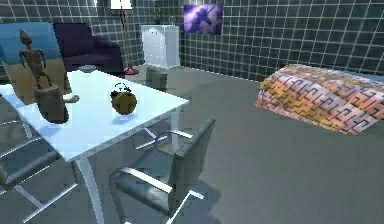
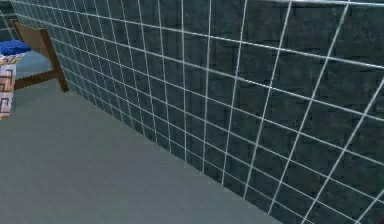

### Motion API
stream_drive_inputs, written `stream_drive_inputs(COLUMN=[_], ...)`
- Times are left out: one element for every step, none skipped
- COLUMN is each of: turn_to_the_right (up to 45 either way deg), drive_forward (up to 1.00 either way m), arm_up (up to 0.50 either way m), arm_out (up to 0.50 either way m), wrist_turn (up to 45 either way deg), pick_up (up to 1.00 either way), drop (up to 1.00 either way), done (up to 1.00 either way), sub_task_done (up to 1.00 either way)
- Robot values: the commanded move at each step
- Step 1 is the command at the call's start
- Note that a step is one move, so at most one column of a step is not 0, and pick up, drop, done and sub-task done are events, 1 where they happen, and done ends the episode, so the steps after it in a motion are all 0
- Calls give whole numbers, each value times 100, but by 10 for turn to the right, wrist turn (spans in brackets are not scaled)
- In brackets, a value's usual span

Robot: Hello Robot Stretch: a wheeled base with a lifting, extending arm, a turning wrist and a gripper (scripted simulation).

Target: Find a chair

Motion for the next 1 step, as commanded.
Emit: stream_drive_inputs(turn_to_the_right=[0], drive_forward=[0], arm_up=[0], arm_out=[0], wrist_turn=[0], pick_up=[0], drop=[0], done=[100], sub_task_done=[0])
